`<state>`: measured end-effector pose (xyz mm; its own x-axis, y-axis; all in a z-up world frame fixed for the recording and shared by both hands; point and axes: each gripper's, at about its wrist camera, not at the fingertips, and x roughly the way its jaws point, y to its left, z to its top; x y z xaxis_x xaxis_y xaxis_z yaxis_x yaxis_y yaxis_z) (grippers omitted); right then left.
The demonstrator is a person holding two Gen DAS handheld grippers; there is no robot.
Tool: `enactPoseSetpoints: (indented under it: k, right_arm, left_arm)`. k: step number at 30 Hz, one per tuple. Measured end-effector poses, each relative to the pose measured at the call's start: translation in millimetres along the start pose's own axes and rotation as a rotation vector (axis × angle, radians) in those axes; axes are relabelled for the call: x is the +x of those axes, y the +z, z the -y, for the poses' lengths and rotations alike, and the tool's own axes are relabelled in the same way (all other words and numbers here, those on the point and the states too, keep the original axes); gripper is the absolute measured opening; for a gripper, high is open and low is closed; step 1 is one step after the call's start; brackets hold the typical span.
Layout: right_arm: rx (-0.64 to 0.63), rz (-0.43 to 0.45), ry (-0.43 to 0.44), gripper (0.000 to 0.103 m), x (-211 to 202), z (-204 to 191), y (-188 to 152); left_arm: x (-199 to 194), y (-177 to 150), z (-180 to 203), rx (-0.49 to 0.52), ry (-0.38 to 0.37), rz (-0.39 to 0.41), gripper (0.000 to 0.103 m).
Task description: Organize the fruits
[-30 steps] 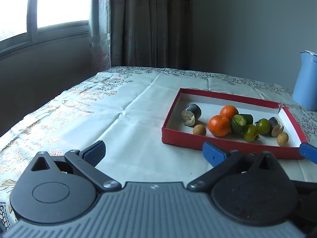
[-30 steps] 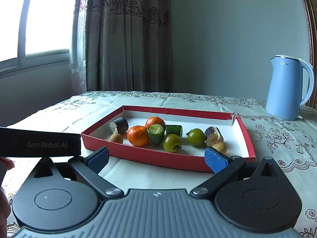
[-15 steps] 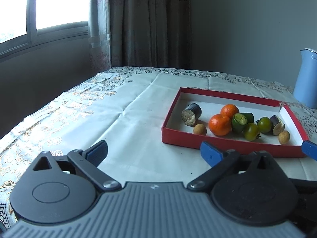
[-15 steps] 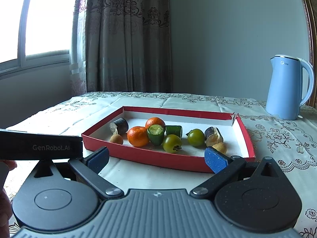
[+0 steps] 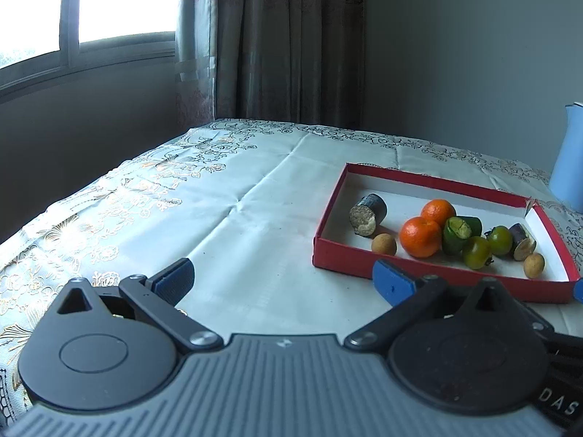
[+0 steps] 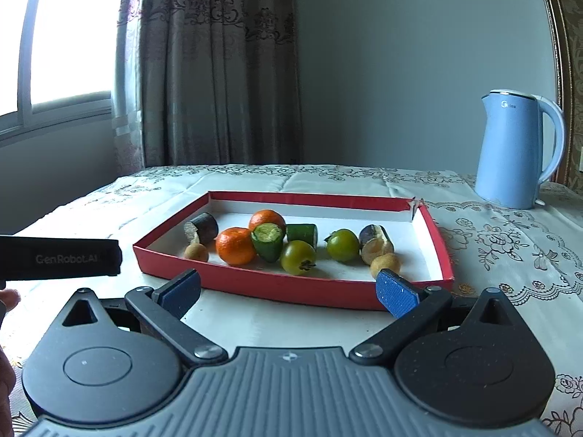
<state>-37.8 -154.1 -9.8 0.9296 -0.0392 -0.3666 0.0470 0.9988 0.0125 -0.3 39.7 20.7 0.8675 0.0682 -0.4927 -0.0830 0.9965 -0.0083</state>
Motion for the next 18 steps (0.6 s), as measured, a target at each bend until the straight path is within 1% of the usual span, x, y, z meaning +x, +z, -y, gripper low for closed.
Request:
enactPoseSetpoints:
  k: [9,18]
  right_arm:
    - [0.003,-0.018,-0.011,0.103,4.5,2.1,-3.1]
    - [-0.001,-0.022,-0.011,0.103,7.5,1.7,-5.3]
  left_arm:
    - [14.6,-6.6,-5.7,0.001,0.009,-0.022,0.103]
    - [20.4,-9.3,-3.8,0.015,0.005,-0.032,0.103]
